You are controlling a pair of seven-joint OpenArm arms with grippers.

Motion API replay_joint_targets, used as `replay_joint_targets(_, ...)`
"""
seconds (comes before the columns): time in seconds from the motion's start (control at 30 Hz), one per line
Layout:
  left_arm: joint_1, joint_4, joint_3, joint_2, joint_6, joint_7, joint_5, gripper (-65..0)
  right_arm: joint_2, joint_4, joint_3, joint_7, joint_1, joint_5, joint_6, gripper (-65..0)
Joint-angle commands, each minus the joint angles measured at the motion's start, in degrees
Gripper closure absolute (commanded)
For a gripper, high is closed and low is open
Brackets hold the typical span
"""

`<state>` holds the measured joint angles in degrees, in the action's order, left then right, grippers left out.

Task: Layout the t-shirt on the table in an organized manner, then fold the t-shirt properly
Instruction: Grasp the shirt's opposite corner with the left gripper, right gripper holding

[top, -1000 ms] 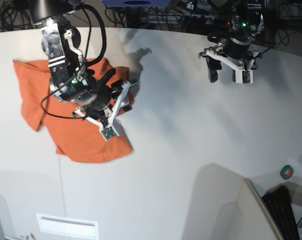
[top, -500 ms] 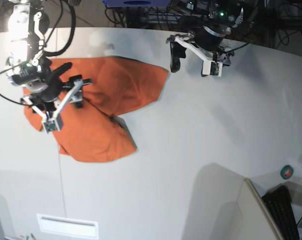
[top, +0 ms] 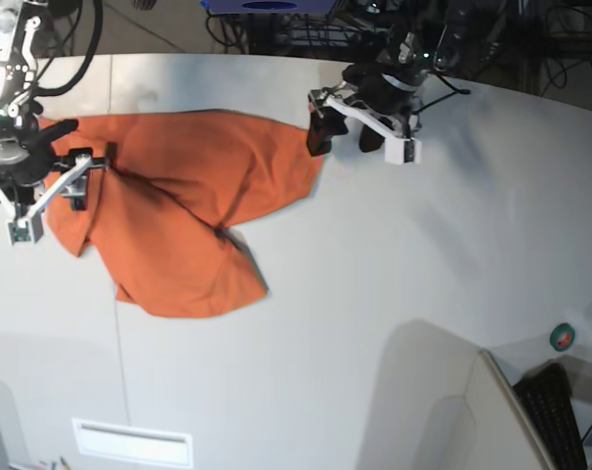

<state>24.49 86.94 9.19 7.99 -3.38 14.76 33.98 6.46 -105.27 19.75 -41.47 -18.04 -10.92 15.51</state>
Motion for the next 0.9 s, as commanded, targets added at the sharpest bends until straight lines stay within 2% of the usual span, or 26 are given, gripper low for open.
replay_joint_targets(0.0,-0.45,0.23,0.96,0.23,-0.8,-0.92,0.53,-50.8,0.44,0.88,1.48,0.64,0.15,0.15,-0.17,-37.2)
replay_joint_targets(0.07,-1.24,-1.35,2.02,0.23,-0.8,-0.92,0.53,-50.0,0.53,3.52,2.63,0.64,0.15,0.15,-0.17,-37.2)
replay_joint_targets(0.1,-1.33,-2.06,2.11,0.14,-0.8,-0.92,0.53,-47.6,0.71,4.57,2.63,0.64,0.15,0.15,-0.17,-37.2)
replay_joint_targets(0.27,-2.03,-4.52,2.11,-0.03,-0.8,-0.92,0.53,-21.6,0.79,5.19,-1.59,1.96,-2.48,0.41,-0.52,-36.9)
replay_joint_targets(0.3,-2.03,-4.69,2.11,-0.03,-0.8,-0.92,0.53,-16.3,0.79,4.92,-2.91,3.28,-2.92,1.55,-1.13,-36.9)
replay_joint_targets(0.4,-2.03,-4.69,2.11,0.06,-0.8,-0.92,0.53,-0.5,0.27,5.54,-8.19,5.65,-2.84,10.26,-5.44,-37.2)
replay_joint_targets(0.5,-2.2,-4.52,2.19,0.06,-0.8,-0.92,0.53,0.0,0.09,7.91,-11.97,5.91,-1.25,16.06,-7.11,-37.2)
replay_joint_targets(0.87,-1.77,-4.25,1.84,0.32,-0.8,-0.92,0.62,0.0,-0.96,15.56,-12.32,5.74,3.49,16.5,-7.29,-36.8)
